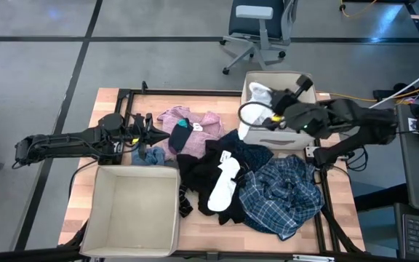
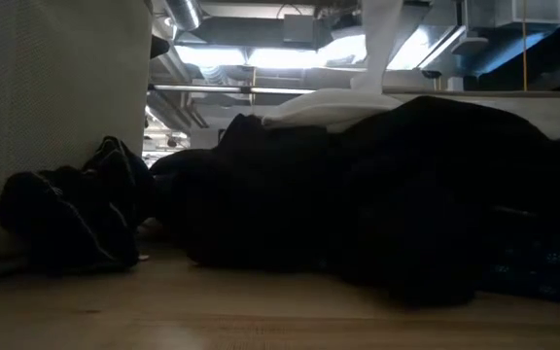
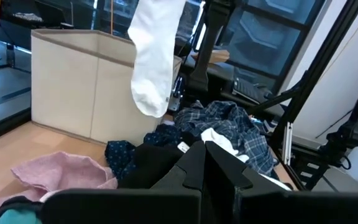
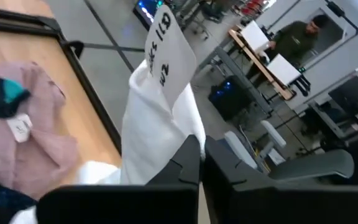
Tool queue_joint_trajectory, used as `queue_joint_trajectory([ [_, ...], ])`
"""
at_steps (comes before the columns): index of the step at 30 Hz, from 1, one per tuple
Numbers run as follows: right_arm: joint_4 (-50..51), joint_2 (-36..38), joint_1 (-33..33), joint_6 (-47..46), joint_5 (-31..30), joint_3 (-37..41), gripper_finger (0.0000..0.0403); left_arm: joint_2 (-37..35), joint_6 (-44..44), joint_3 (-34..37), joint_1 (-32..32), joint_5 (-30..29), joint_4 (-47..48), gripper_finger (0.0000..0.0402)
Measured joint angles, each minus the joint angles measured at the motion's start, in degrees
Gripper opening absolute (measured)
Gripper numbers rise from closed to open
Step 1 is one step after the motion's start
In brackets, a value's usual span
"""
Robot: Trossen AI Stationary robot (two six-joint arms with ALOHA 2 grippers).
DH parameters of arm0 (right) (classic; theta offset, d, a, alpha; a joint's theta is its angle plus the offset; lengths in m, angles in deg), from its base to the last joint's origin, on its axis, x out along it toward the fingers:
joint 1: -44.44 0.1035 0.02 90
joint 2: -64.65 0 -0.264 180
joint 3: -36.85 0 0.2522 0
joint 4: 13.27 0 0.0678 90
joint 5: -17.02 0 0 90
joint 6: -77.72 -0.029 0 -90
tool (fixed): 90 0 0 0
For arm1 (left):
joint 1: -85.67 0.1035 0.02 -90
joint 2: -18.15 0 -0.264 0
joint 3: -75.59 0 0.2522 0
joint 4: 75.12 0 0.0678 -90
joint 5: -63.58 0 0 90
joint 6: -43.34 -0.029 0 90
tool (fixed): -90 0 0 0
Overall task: Sort clothes
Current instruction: Put the white sock into the top white laundry organizer
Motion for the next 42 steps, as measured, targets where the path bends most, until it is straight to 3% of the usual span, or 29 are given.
queue_joint_trajectory([
  [11, 18.55, 6.52, -0.65, -18.45, -1.48, 2.35, 0.0007, 0.00, 0.14, 0.01, 0.02, -0.02, -1.38, 0.0001],
  [27, 18.39, 20.38, -0.67, -32.96, -1.49, 24.25, 0.0011, 0.00, -0.09, 0.02, 0.02, -1.16, -1.14, 0.0001],
  [30, 18.49, 21.13, -1.17, -35.04, -4.49, 27.05, 0.0008, 0.00, -1.34, 0.02, 0.02, -1.18, -1.12, 0.0001],
  [35, 18.11, 21.32, -7.09, -36.65, -10.63, 30.51, 0.0006, 0.00, -1.41, 0.00, 0.02, -1.20, -1.10, 0.0001],
  [42, 16.16, 18.93, -19.11, -31.20, -8.55, 31.19, 0.0004, 0.00, -2.00, 0.02, 0.02, -1.20, -1.05, 0.0001],
])
